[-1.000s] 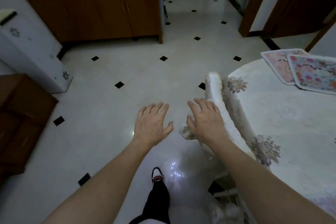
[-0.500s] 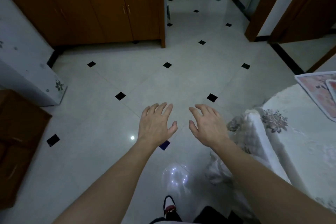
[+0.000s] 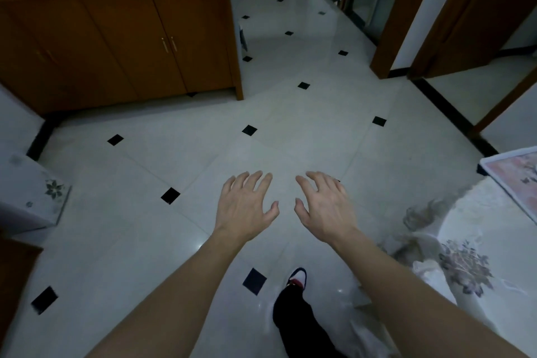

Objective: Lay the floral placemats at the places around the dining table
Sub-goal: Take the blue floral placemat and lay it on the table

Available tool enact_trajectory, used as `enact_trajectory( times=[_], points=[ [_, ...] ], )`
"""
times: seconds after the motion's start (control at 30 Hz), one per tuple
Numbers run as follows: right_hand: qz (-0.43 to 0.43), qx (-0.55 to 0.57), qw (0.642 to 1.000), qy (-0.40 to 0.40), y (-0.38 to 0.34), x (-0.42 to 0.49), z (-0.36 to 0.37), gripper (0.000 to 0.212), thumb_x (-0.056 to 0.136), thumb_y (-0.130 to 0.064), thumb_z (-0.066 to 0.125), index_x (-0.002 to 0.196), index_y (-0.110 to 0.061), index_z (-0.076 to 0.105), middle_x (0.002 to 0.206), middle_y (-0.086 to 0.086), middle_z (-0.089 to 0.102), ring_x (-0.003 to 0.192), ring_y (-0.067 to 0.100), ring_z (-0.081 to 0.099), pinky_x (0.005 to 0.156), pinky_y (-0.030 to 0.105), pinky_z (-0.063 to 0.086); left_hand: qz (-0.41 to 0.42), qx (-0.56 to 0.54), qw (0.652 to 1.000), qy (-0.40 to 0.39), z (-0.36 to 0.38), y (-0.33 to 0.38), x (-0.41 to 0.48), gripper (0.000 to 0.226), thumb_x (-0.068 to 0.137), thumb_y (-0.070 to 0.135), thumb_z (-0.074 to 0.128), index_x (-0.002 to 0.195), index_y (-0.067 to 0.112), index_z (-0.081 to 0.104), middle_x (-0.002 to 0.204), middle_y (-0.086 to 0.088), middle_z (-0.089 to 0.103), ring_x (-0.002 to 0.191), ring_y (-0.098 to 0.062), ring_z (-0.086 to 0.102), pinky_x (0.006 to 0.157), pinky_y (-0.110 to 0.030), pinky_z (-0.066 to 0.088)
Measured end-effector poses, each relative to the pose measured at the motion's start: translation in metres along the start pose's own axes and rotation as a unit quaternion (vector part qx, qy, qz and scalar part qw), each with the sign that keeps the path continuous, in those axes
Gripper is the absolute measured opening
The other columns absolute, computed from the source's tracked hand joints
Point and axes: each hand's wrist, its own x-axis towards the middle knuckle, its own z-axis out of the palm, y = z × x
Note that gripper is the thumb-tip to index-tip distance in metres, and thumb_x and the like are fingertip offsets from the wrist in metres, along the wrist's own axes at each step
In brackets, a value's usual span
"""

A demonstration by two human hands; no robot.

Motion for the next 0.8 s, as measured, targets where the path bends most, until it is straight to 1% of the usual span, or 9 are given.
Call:
enact_trajectory(
  times=[0.13, 0.23, 0.33, 0.43, 0.5, 0.67, 0.8],
  points=[
    [0.027, 0.001, 1.0, 0.007, 0.044, 0.073, 0.016, 0.05, 0.088, -0.042, 0.04, 0.127, -0.016, 0.06, 0.128, 0.01, 0.061, 0.12, 0.028, 0.055, 0.1, 0.042, 0.044, 0.018, 0.002, 1.0, -0.007, 0.02, 0.0, 0.09, 0.064, 0.084, 0.057, 0.041, 0.134, 0.02, 0.055, 0.133, -0.003, 0.062, 0.121, -0.027, 0.057, 0.102, -0.045, 0.043],
    [0.05, 0.012, 0.999, 0.002, 0.078, 0.12, 0.019, 0.051, 0.088, -0.043, 0.039, 0.127, -0.016, 0.059, 0.128, 0.011, 0.061, 0.12, 0.029, 0.056, 0.1, 0.044, 0.044, 0.028, 0.005, 0.999, -0.037, 0.031, 0.009, 0.15, 0.066, 0.085, 0.058, 0.037, 0.138, 0.022, 0.052, 0.137, -0.002, 0.059, 0.124, -0.026, 0.054, 0.104, -0.045, 0.041],
    [0.071, 0.009, 0.997, 0.012, 0.113, 0.156, 0.017, 0.05, 0.088, -0.041, 0.042, 0.127, -0.016, 0.059, 0.128, 0.011, 0.061, 0.12, 0.029, 0.056, 0.101, 0.045, 0.045, 0.047, 0.002, 0.998, -0.041, 0.038, 0.024, 0.206, 0.067, 0.085, 0.059, 0.035, 0.138, 0.022, 0.052, 0.138, -0.002, 0.059, 0.125, -0.026, 0.054, 0.106, -0.046, 0.041],
    [0.094, 0.009, 0.995, 0.026, 0.148, 0.185, 0.017, 0.045, 0.088, -0.037, 0.054, 0.127, -0.015, 0.06, 0.127, 0.012, 0.062, 0.119, 0.03, 0.057, 0.1, 0.046, 0.046, 0.065, -0.007, 0.997, -0.043, 0.044, 0.04, 0.256, 0.066, 0.085, 0.058, 0.035, 0.139, 0.022, 0.051, 0.138, -0.002, 0.058, 0.126, -0.026, 0.053, 0.107, -0.046, 0.04],
    [0.109, 0.003, 0.994, 0.028, 0.169, 0.199, 0.018, 0.045, 0.088, -0.036, 0.059, 0.127, -0.015, 0.06, 0.129, 0.012, 0.062, 0.12, 0.03, 0.057, 0.101, 0.046, 0.045, 0.079, -0.007, 0.996, -0.043, 0.047, 0.051, 0.284, 0.066, 0.085, 0.058, 0.035, 0.139, 0.023, 0.049, 0.139, -0.002, 0.057, 0.127, -0.026, 0.052, 0.107, -0.045, 0.039],
    [0.152, -0.009, 0.987, 0.041, 0.218, 0.232, 0.016, 0.046, 0.088, -0.038, 0.059, 0.128, -0.017, 0.06, 0.13, 0.01, 0.062, 0.121, 0.028, 0.056, 0.102, 0.045, 0.044, 0.12, -0.005, 0.992, -0.033, 0.057, 0.077, 0.353, 0.064, 0.086, 0.059, 0.041, 0.138, 0.023, 0.051, 0.137, -0.001, 0.059, 0.125, -0.025, 0.054, 0.105, -0.044, 0.042],
    [0.192, -0.018, 0.98, 0.046, 0.263, 0.259, 0.015, 0.046, 0.087, -0.037, 0.06, 0.127, -0.016, 0.061, 0.128, 0.01, 0.063, 0.119, 0.028, 0.057, 0.1, 0.045, 0.046, 0.16, -0.012, 0.987, -0.032, 0.069, 0.103, 0.415, 0.065, 0.086, 0.059, 0.038, 0.14, 0.024, 0.051, 0.139, -0.001, 0.058, 0.126, -0.025, 0.053, 0.105, -0.044, 0.041]
  ],
)
